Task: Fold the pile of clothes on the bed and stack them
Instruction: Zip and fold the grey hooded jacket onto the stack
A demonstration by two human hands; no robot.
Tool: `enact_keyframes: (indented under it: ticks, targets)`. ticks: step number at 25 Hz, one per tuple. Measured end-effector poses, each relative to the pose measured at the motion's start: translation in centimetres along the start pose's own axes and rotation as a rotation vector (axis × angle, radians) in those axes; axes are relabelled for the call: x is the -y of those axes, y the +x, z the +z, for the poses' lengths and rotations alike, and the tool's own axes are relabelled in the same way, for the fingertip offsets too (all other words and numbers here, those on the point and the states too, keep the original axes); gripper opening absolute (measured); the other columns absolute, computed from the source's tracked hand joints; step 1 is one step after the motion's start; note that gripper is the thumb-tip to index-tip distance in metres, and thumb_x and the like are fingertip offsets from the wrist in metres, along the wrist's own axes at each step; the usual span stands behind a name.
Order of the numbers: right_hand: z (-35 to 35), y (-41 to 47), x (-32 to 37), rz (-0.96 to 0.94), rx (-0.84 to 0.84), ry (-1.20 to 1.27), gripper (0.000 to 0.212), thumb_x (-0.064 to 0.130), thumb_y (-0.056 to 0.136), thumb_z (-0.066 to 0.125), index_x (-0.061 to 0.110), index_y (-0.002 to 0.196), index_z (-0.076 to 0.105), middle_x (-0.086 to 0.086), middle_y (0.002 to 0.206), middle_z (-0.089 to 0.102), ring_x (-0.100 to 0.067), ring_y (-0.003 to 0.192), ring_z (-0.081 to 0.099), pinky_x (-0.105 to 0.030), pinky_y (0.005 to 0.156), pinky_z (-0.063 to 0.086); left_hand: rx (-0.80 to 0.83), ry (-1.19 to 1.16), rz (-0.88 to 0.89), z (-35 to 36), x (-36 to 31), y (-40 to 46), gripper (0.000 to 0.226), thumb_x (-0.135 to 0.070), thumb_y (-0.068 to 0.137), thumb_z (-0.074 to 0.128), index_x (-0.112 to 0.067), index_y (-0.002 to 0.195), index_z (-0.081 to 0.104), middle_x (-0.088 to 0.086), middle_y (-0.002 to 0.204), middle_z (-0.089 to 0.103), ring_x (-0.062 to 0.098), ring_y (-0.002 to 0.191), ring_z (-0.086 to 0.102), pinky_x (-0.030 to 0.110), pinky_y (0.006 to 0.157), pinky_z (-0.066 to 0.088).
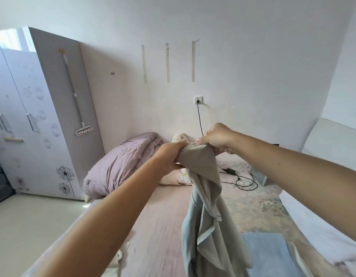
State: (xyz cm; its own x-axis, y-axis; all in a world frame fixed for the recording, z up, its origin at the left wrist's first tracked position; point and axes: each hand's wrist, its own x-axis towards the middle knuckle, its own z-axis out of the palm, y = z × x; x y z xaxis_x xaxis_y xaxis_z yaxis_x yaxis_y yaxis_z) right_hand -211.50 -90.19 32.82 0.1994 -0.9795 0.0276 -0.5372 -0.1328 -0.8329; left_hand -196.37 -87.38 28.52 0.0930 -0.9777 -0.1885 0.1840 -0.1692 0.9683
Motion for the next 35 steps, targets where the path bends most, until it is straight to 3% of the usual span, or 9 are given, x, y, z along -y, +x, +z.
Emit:
enact_keyframes:
  ticks: [6,10,14,18,21,27,30,32,35]
  targets:
    - [-1.8,-2.0,-2.0,0.046,0.219,-0.073,0.026,0.029,0.095,0.056,0.006,0.083,0.06,-0.007,0.067,0.067,-0.014,0.057,0.064,-0.027,0.064,0.052,0.042,0.284,0.347,1.6,-2.3,0.0,0.033,-0.031,0.094,0.059,-0.016,0.067,0.047,0.004,0.067,0.046,0.013,0.061,0.043,0.026,0.056,0.04]
    - [-4.5,-1.6,-3.1,-0.097,0.136,-0.016,0.028,0.036,0.09,0.061,0.014,0.107,0.059,-0.003,0.1,0.066,-0.016,0.097,0.062,-0.037,0.084,0.049,0.151,0.763,0.557,3.6,-5.0,-1.4,0.039,-0.028,0.091,0.063,-0.016,0.057,0.048,-0.001,0.058,0.034,0.012,0.055,0.029,0.025,0.05,0.024]
    - [-4.8,-1.6,-3.9,-0.093,0.454,-0.025,0.053,0.053,0.08,0.059,0.029,0.127,0.054,0.014,0.134,0.051,-0.007,0.127,0.042,-0.041,0.098,0.033,0.24,0.971,0.68,4.5,-7.9,-2.6,0.033,-0.019,0.088,0.066,0.014,0.084,0.061,0.008,0.074,0.047,0.015,0.07,0.04,0.023,0.06,0.035]
    - [-2.5,-1.1,-3.9,-0.082,0.543,0.153,0.034,0.043,0.093,0.052,0.015,0.112,0.06,0.001,0.107,0.066,-0.017,0.103,0.06,-0.043,0.099,0.043,0.176,1.041,0.706,3.2,-9.6,-3.2,0.02,-0.021,0.085,0.069,-0.001,0.085,0.07,0.004,0.076,0.06,0.011,0.072,0.05,0.025,0.07,0.042]
    - [-2.5,-0.8,-3.1,-0.121,0.423,0.221,0.03,0.04,0.097,0.047,0.015,0.111,0.056,-0.006,0.104,0.062,-0.022,0.094,0.06,-0.041,0.082,0.052,0.106,1.015,0.702,0.9,-9.9,-3.5,0.008,-0.018,0.084,0.071,-0.011,0.083,0.071,0.0,0.076,0.063,0.006,0.069,0.053,0.019,0.069,0.043]
    - [-3.4,-0.6,-0.6,-0.291,0.192,0.141,0.018,0.018,0.088,0.066,0.018,0.081,0.049,-0.001,0.081,0.053,-0.01,0.064,0.049,-0.022,0.052,0.036,0.102,1.377,0.444,-3.2,-9.5,-3.4,0.02,-0.026,0.073,0.081,-0.018,0.083,0.065,-0.003,0.073,0.057,0.011,0.066,0.05,0.023,0.063,0.038]
    - [-3.2,-1.1,0.8,-0.291,0.26,0.281,0.017,0.011,0.082,0.071,0.015,0.085,0.055,-0.001,0.081,0.06,-0.01,0.066,0.058,-0.019,0.054,0.048,-0.035,1.719,0.418,-3.3,-8.9,-2.6,0.035,-0.022,0.083,0.069,-0.014,0.058,0.045,0.001,0.059,0.043,0.018,0.06,0.039,0.028,0.054,0.03]
    - [-3.6,-1.6,1.6,-0.195,0.363,0.337,0.022,0.028,0.08,0.07,0.012,0.091,0.06,-0.004,0.085,0.067,-0.012,0.072,0.065,-0.023,0.062,0.053,-0.109,1.672,0.524,-3.2,-8.8,-2.2,0.034,-0.004,0.082,0.055,-0.014,0.053,0.042,0.002,0.056,0.04,0.021,0.062,0.039,0.026,0.051,0.029]
    - [-4.8,-2.0,1.7,-0.004,0.541,-0.049,0.049,0.044,0.068,0.07,0.006,0.098,0.067,-0.008,0.096,0.072,-0.017,0.082,0.069,-0.03,0.073,0.056,-0.145,1.417,0.622,-2.9,-8.7,-2.1,0.033,0.0,0.079,0.048,-0.019,0.053,0.048,0.0,0.058,0.046,0.015,0.057,0.04,0.023,0.05,0.033]
